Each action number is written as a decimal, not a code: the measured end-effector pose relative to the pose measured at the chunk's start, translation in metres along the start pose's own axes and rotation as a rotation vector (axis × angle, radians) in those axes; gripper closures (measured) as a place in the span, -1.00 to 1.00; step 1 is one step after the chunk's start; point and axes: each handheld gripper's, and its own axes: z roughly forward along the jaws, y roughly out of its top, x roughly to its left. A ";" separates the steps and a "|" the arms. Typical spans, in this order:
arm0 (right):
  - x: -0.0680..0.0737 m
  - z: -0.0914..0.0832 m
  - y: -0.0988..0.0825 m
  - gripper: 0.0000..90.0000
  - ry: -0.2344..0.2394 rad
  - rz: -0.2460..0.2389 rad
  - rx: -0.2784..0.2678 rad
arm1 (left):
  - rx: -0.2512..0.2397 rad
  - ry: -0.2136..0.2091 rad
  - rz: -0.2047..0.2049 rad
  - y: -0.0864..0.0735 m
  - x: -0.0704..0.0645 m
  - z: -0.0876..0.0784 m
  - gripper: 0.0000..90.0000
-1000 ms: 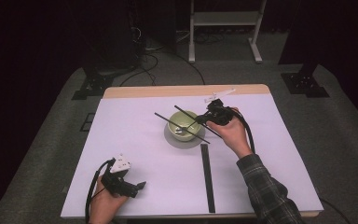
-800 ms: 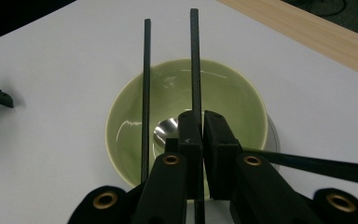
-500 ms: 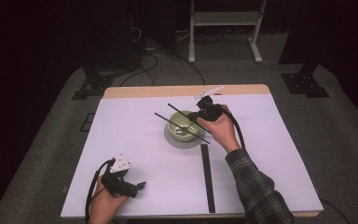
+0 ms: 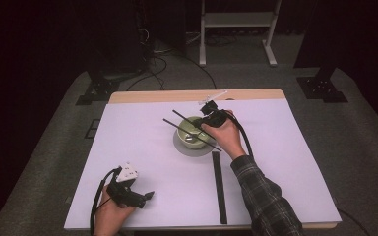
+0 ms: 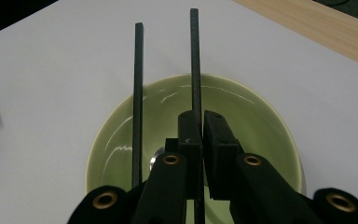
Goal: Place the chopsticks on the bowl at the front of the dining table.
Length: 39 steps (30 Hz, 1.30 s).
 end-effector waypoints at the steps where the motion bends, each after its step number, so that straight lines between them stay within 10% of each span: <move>1: 0.000 0.001 0.000 0.90 0.001 0.000 0.000 | 0.000 0.000 0.000 0.000 0.000 0.000 -1.00; 18: 0.004 0.003 0.000 0.66 0.005 -0.010 -0.020 | 0.000 0.000 0.000 0.000 0.000 0.000 -1.00; 39: -0.008 -0.065 -0.043 1.00 -0.004 -0.002 -0.094 | 0.000 0.001 0.001 0.000 0.000 0.000 -1.00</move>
